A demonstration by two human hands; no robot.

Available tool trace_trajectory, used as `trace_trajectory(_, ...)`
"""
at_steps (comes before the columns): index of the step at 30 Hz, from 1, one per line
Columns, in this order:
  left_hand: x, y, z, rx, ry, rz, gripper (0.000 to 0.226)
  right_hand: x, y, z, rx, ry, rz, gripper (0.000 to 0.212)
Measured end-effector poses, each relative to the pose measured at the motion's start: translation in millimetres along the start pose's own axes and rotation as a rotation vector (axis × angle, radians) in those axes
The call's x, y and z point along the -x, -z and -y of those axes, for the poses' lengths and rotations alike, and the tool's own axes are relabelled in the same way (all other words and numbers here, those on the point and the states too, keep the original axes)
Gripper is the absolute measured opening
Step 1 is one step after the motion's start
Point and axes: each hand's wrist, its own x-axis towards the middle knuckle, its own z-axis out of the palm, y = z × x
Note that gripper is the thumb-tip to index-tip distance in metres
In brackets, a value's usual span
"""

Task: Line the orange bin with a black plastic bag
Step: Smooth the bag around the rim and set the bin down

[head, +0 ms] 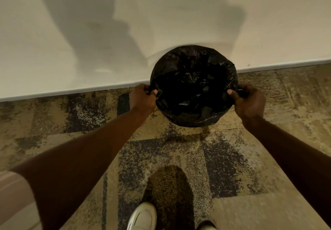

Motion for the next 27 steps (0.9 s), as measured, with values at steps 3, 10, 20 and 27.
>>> trace_trajectory(3, -1, -1, -3, -0.019, 0.003, 0.008, 0.022, 0, 2, 3, 0.031, -0.009, 0.000, 0.036)
trace_trajectory(10, -5, 5, -6, -0.117, -0.026, 0.061, 0.028, -2, 1, 5, 0.118, 0.040, 0.019, 0.042)
trace_trajectory(20, 1, 9, -6, -0.161, -0.067, 0.089, 0.034, 0, -2, 7, 0.072, -0.003, 0.040, 0.041)
trace_trajectory(27, 21, 21, -4, -0.228, -0.062, 0.056, 0.048, 30, -3, 3, 0.070, -0.067, 0.035, 0.057)
